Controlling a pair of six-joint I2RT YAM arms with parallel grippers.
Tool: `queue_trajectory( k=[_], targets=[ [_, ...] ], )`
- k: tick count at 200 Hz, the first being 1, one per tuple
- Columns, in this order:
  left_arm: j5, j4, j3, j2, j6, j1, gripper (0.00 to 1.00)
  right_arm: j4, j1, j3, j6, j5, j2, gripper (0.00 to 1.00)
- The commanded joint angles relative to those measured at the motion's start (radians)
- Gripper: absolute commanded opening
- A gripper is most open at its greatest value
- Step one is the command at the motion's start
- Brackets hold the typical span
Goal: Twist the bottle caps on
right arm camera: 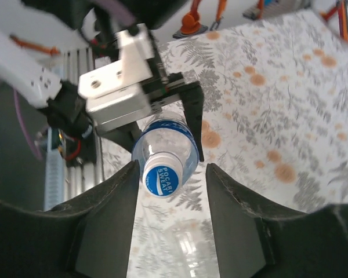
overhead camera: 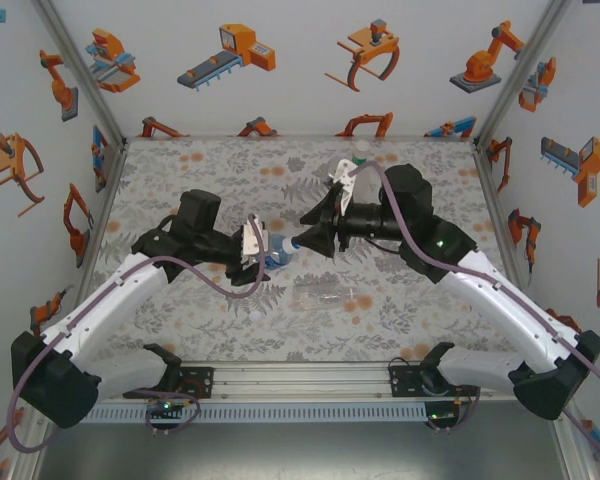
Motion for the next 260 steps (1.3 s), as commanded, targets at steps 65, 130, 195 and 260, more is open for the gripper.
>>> queue_trajectory(
  k=[65,130,195,260],
  targets=[
    [0.088,-0.070,0.031,0.012,0.062,-0.003,0.00,-0.251,-0.002,0.121,-0.543,-0.220,0.098,0.52],
    [0.091,-0.070,0.031,0.011,0.062,-0.003,0.00,-0.202,0.001,0.106,-0.513,-0.289,0.120,0.41],
    [0.087,-0.070,0.031,0.004,0.061,-0.002,0.00,-0.223,0.001,0.109,-0.491,-0.267,0.129,0.24],
    [0.045,-0.058,0.033,0.005,0.047,-0.002,0.00,0.051,0.001,-0.031,0.349,0.120,0.081,0.00]
  ],
)
